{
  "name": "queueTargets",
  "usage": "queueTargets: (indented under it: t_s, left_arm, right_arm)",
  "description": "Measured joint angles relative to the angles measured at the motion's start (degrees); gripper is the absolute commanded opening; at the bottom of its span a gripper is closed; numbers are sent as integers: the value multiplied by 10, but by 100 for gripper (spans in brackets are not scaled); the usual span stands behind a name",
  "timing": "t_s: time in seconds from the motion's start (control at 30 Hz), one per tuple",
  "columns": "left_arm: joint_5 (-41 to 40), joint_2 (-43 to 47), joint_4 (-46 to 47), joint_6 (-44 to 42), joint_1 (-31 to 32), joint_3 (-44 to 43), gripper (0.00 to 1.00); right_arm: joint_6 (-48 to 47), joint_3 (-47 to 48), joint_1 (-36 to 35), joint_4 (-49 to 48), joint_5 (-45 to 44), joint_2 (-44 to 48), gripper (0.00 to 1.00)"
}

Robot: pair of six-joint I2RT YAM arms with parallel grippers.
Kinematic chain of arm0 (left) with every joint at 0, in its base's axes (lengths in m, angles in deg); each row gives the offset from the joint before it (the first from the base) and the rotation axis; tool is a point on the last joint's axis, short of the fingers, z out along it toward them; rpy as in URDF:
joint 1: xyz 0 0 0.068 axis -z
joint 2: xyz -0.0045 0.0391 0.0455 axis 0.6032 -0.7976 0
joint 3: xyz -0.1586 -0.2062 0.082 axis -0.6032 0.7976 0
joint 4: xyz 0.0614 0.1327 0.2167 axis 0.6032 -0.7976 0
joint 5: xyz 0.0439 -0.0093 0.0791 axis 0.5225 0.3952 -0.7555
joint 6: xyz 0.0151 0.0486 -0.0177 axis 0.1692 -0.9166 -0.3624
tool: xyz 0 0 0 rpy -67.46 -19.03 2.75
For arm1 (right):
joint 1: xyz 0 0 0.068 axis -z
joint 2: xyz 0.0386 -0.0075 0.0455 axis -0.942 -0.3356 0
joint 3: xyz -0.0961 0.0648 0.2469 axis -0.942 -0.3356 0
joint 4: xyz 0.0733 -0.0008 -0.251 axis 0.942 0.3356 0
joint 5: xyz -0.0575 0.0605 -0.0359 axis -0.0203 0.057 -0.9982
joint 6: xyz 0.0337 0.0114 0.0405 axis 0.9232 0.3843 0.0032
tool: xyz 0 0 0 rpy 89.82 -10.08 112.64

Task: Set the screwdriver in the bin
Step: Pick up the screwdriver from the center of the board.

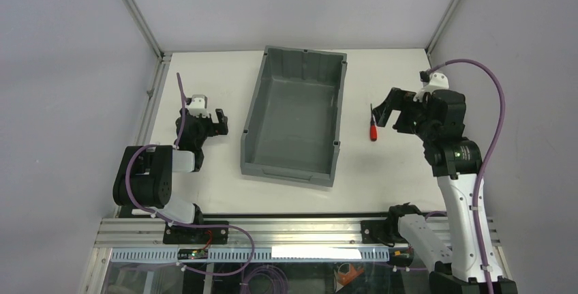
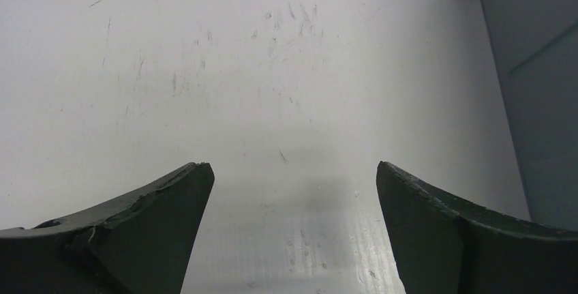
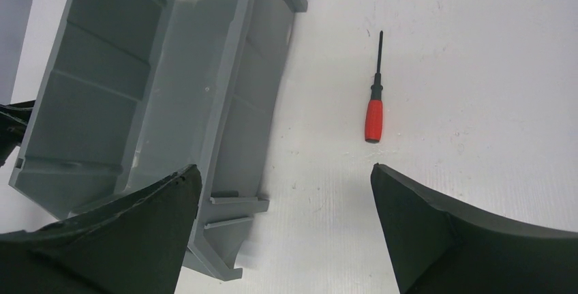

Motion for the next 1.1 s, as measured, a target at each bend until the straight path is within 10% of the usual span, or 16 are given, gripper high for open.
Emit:
queueTargets:
  t_s: [1.1]
  left_arm:
    - [0,0,0,0,0,0,99]
  right_arm:
    - [-2,163,0,139,-79,-348,90]
